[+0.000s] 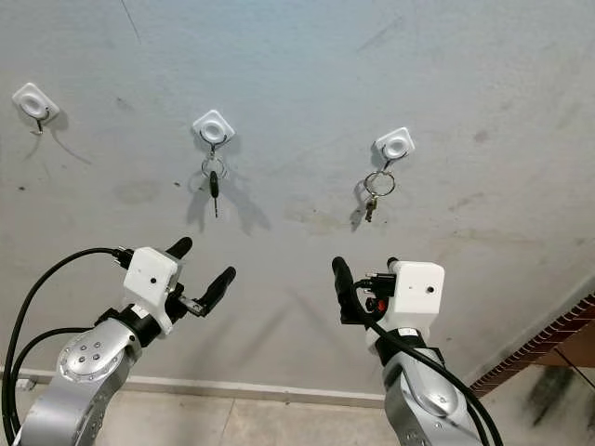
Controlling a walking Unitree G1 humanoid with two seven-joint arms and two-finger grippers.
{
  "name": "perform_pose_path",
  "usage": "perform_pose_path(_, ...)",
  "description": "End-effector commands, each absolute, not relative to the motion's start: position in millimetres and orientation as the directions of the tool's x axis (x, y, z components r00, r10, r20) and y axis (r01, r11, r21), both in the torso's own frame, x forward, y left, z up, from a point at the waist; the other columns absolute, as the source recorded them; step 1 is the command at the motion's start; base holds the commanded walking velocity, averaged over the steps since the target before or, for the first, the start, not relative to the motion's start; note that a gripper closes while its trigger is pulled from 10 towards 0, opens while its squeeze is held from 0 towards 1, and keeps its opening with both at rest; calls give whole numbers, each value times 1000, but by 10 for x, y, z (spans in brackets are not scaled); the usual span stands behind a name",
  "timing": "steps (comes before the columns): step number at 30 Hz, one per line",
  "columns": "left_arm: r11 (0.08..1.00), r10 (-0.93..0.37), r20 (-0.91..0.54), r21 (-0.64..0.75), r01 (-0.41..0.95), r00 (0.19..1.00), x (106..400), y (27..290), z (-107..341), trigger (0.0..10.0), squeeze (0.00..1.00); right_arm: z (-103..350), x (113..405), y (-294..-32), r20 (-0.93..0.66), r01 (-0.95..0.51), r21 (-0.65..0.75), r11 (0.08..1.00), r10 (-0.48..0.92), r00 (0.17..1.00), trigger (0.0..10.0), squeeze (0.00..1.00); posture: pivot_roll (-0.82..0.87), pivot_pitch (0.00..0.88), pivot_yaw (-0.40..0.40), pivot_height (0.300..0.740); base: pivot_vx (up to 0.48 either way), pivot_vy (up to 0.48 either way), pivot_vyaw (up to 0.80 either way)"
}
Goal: Hang keys on a hook
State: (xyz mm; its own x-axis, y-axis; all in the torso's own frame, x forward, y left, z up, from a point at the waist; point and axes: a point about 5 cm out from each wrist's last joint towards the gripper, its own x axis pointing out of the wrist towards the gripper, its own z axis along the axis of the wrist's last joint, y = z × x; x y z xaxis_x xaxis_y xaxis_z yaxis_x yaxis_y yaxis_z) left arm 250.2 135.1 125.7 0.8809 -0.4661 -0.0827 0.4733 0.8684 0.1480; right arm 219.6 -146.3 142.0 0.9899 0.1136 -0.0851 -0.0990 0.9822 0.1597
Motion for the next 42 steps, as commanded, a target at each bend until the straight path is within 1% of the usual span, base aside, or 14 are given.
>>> perform_pose_path(1, 861, -481, -75, 150, 486, 874, 2510, 1331, 1295, 10000, 0, 1434, 2207, -1500, -76, -84, 151, 985, 96, 992, 10000, 0, 66, 0, -78, 740, 0, 0, 0)
perform_pose_path(25, 861, -481, -75, 150, 486, 874, 2510, 1331, 1295, 10000, 0, 1431, 2208, -1500, -74, -84, 151, 985, 96, 993, 10000, 0, 66, 0, -78, 740, 0, 0, 0)
perform_pose_path(29, 850, -500, -78, 147, 506, 863, 2539, 1320, 1297, 10000, 0, 1386, 2242, -1527, -86, -61, 149, 987, 75, 993, 10000, 0, 68, 0, -69, 740, -343, -313, 0)
perform_pose_path(42, 847, -506, -79, 145, 512, 859, 2537, 1310, 1293, 10000, 0, 1387, 2245, -1536, -84, -60, 146, 987, 73, 994, 10000, 0, 67, 0, -68, 740, -342, -319, 0)
